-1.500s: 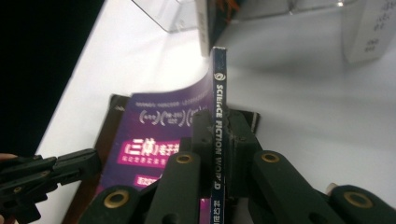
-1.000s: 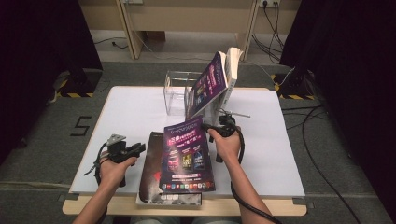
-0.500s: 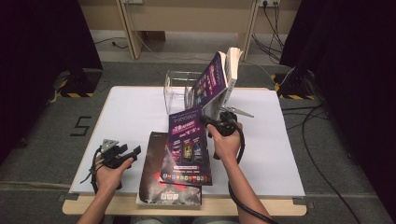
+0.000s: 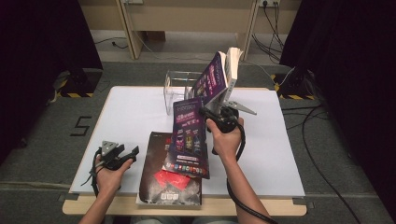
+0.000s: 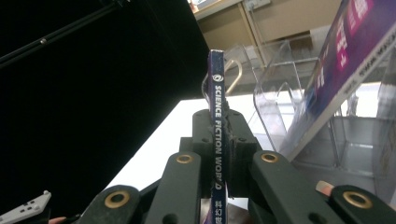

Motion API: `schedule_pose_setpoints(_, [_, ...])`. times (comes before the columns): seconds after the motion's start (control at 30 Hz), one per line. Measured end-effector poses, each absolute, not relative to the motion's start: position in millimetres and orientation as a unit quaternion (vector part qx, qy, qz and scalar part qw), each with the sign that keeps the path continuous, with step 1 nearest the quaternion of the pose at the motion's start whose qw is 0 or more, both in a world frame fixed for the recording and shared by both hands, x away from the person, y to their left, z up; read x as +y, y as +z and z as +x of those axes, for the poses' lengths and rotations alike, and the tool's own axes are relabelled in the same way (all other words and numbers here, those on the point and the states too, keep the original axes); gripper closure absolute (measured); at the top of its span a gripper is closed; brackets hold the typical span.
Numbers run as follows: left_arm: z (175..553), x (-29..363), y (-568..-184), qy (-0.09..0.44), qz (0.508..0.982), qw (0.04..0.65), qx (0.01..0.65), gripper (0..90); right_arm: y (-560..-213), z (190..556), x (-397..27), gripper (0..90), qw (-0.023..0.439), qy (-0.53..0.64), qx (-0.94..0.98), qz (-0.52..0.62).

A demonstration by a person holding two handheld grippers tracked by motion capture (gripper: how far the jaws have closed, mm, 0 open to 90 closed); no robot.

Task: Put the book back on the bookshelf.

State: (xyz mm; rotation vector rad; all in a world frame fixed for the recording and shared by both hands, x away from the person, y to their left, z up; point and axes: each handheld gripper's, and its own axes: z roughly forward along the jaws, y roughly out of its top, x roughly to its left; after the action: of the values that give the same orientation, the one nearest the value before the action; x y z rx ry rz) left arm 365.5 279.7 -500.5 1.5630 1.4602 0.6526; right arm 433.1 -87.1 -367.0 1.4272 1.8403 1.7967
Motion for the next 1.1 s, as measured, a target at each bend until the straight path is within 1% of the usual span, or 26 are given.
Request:
schedule_pose_setpoints(0.77, [365.5,278.8,-502.5,0.267,0.621,0.438,0.593,35.1,-338.2,429.0,-90.1,84.8,0.136,0.640,0.597,0.464])
schedule_pose_setpoints(1.1, [365.1,278.8,-502.3,0.268,0.623,0.435,0.592,35.5,-328.1,430.3,-92.0,84.8,0.143,0.647,0.590,0.461])
